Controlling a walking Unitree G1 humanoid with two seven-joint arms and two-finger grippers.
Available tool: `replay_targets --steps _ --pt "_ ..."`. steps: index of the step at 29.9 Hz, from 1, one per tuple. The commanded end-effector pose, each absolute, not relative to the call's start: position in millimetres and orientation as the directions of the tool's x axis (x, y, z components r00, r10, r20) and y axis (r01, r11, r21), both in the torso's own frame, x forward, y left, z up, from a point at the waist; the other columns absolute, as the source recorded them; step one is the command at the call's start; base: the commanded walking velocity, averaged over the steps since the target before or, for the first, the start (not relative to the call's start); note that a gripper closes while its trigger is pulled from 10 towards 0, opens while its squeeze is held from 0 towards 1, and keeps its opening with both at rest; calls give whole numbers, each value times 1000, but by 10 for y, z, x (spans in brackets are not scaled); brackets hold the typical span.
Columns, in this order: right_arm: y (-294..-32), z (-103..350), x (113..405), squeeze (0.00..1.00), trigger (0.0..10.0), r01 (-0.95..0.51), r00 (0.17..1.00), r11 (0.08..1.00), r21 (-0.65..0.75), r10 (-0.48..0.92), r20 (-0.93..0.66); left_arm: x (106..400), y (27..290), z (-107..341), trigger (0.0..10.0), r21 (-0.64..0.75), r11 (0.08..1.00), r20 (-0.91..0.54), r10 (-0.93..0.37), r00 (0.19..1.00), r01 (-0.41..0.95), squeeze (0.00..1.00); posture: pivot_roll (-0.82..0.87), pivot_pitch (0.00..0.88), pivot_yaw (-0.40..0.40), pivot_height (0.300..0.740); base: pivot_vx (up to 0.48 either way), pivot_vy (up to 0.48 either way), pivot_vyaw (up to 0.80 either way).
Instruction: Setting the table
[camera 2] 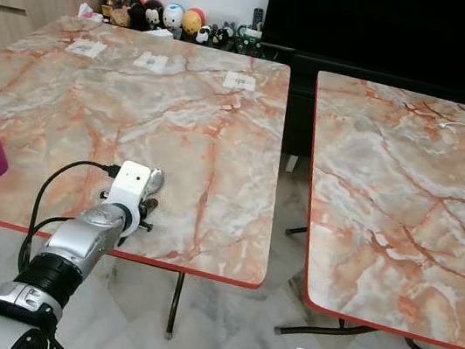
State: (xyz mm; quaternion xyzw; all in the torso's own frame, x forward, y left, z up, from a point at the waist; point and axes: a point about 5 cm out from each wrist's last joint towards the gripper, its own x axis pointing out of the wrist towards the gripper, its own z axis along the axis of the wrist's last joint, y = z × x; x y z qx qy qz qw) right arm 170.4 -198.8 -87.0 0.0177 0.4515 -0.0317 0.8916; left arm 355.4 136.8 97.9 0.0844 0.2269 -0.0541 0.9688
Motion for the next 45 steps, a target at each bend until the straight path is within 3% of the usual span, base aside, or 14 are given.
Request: replay_targets --steps 1,23,28,39,40,41,42,43,45 --pt "-2006 -873 1697 0 10000 73 582 997 0 -43 -812 3470 1337 816 0 116 979 -519 -83 851 167 0 118 0 -70 740 0 0 0" --pt "-2015 -875 1689 0 10000 63 578 998 -5 -41 -815 3454 1335 807 0 129 974 -506 -99 857 188 0 126 0 -82 740 0 0 0" --pt "-2035 -879 1674 0 10000 71 575 997 -20 -57 -816 3441 1313 1103 0 105 978 -261 -148 954 181 0 131 0 -90 740 0 0 0" --pt "-2054 -875 1673 0 10000 57 575 998 -24 -52 -816 3235 1592 1392 0 135 988 18 -77 997 73 0 132 0 -92 740 0 0 0" --pt "-2056 -876 1671 0 10000 57 575 998 -25 -54 -817 3219 1608 1397 1294 151 986 28 -72 997 67 0 132 0 -92 740 0 0 0" --pt "-2059 -877 1669 0 10000 58 574 998 -28 -56 -817 3201 1635 1383 4627 195 979 29 -59 998 52 0 132 0 -93 740 0 0 0" --pt "-2059 -878 1665 0 10000 59 573 998 -30 -58 -818 3171 1673 1356 10000 247 968 38 -47 998 36 0 129 0 -93 740 0 0 0" --pt "-2059 -881 1660 0 10000 61 572 998 -31 -60 -818 3136 1713 1329 10000 301 953 51 -38 998 21 0 124 0 -92 740 0 0 0" --pt "-2059 -881 1659 0 10000 61 572 998 -30 -60 -818 3110 1779 1314 10000 246 969 59 12 998 -26 0 120 0 -92 740 0 0 0"
